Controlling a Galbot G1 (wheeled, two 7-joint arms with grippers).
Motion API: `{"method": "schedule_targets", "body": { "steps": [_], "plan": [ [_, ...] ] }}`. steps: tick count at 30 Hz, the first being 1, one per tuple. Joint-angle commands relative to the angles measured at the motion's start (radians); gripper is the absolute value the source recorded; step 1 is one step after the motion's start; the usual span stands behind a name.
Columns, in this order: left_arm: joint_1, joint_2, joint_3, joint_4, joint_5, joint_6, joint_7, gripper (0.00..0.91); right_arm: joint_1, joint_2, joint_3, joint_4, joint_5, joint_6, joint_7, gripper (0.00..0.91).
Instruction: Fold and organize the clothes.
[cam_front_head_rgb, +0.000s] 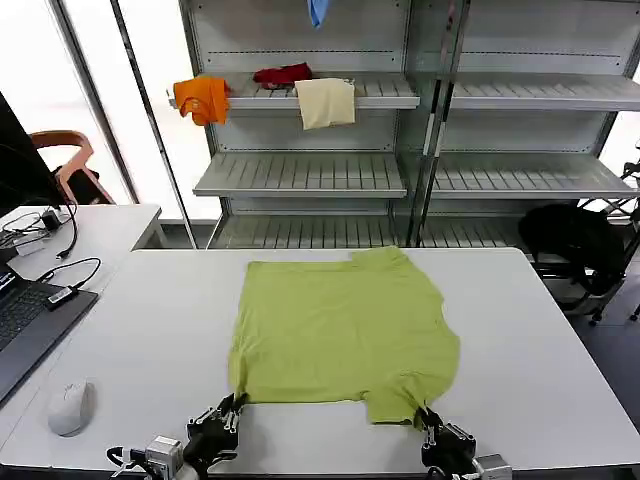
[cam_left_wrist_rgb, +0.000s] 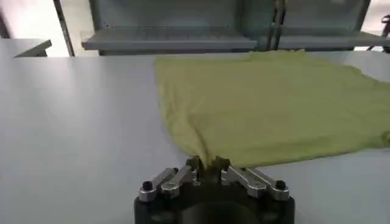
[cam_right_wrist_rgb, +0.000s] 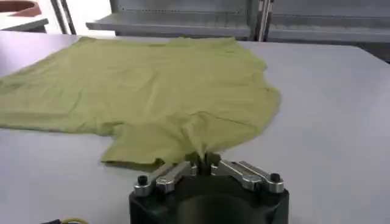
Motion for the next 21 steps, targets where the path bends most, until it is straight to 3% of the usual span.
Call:
{"method": "schedule_targets", "body": {
  "steps": [1, 7, 12, 21],
  "plan": [
    [0.001, -0.001, 0.004, 0.002, 0.007, -0.004, 0.001, 0.0, -0.007, -0.005, -0.006, -0.005, -0.007, 0.003, -0.001, 0.0],
    [-0.024, -0.01, -0.037, -0.025, -0.025, -0.028, 0.003, 0.0, 0.021, 0.011, 0.019, 0.02, 0.017, 0.004, -0.002, 0.0],
    [-0.094, -0.031, -0.089, -0.048, -0.077, 0.018, 0.026, 0.0, 0.097, 0.027, 0.045, 0.027, 0.019, 0.002, -0.013, 0.0],
    [-0.27, -0.05, -0.085, 0.078, -0.047, 0.019, 0.07, 0.0, 0.356, 0.053, 0.0, -0.125, -0.004, 0.002, -0.033, 0.0]
  ]
}}
